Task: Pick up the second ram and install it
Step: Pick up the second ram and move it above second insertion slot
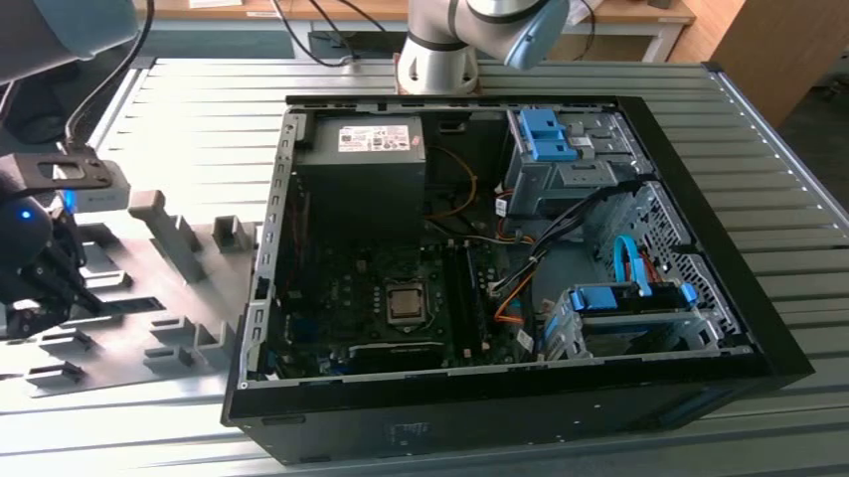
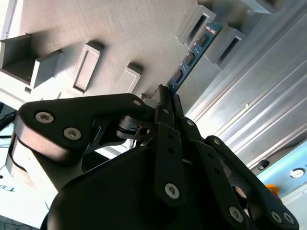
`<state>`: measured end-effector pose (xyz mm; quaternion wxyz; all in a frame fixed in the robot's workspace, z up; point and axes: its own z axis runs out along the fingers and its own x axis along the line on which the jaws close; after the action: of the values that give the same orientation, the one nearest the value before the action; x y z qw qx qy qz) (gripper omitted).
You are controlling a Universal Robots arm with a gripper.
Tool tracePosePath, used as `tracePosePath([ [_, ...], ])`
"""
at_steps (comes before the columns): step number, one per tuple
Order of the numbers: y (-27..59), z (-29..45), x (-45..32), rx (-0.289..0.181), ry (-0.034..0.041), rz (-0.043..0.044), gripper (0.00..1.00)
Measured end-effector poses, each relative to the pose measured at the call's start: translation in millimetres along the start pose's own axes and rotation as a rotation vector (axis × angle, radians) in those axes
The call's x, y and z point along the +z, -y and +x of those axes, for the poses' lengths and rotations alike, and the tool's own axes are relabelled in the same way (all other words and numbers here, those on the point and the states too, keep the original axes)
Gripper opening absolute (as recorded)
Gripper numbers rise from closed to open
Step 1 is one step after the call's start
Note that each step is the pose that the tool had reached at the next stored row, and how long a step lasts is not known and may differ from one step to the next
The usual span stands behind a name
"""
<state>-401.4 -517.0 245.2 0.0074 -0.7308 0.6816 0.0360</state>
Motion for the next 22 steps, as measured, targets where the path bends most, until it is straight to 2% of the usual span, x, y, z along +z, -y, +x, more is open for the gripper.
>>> tracePosePath([
  [2, -0.2, -0.4, -6.6, 0.000, 0.0000, 0.0001, 0.14],
  [8, -0.7, -1.2, -19.4, 0.000, 0.0000, 0.0000, 0.14],
  [22, -2.3, -3.8, -60.7, 0.000, 0.0000, 0.0000, 0.14],
])
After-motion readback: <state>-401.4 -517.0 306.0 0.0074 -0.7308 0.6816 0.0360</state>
